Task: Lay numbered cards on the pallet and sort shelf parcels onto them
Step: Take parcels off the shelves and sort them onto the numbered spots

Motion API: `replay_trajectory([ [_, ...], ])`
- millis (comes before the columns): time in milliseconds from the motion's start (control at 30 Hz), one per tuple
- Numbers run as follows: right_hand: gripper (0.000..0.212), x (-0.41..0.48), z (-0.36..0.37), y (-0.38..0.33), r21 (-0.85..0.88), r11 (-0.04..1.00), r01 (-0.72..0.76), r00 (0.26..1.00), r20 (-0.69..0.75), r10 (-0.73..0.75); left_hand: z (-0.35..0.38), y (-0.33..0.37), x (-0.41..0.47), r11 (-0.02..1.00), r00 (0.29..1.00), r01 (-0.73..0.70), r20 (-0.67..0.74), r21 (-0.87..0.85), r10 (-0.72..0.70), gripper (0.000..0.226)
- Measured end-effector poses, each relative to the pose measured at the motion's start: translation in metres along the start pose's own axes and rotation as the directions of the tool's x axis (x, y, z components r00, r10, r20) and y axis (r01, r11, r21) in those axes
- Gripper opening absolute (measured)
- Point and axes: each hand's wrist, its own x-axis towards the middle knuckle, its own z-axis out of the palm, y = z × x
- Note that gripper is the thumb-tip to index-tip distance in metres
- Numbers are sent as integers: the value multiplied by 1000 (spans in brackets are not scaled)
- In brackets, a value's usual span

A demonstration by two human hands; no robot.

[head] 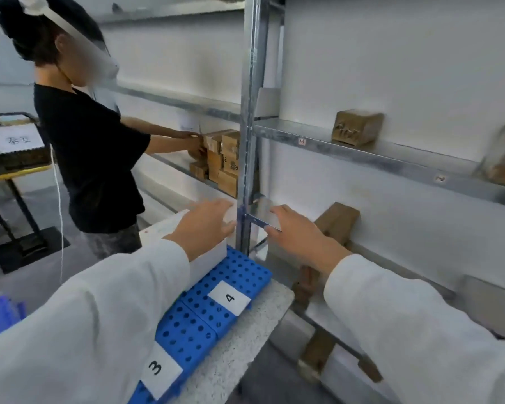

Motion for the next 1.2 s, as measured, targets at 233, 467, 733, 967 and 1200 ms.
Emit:
replay_trajectory([
  [233, 47, -116, -60, 68, -43, 968, -249, 966, -82, 245, 22, 115, -7, 969, 968, -218, 98, -119, 230, 56],
  [467, 55, -239, -104, 135, -100, 880, -465, 882, -138, 451, 45, 248, -17, 883, 880, -411, 155, -227, 450, 40],
  [733, 54, -381, -140, 190, -81, 747, -660, 747, -181, 640, 78, 374, -63, 769, 767, -557, 161, -313, 621, 60],
  [967, 53, -516, -169, 221, -85, 649, -756, 653, -169, 738, 100, 477, -132, 706, 698, -587, 196, -395, 689, 52],
  [1200, 55, -641, -188, 243, -55, 566, -823, 567, -160, 808, 107, 570, -199, 635, 621, -653, 189, -413, 761, 53],
])
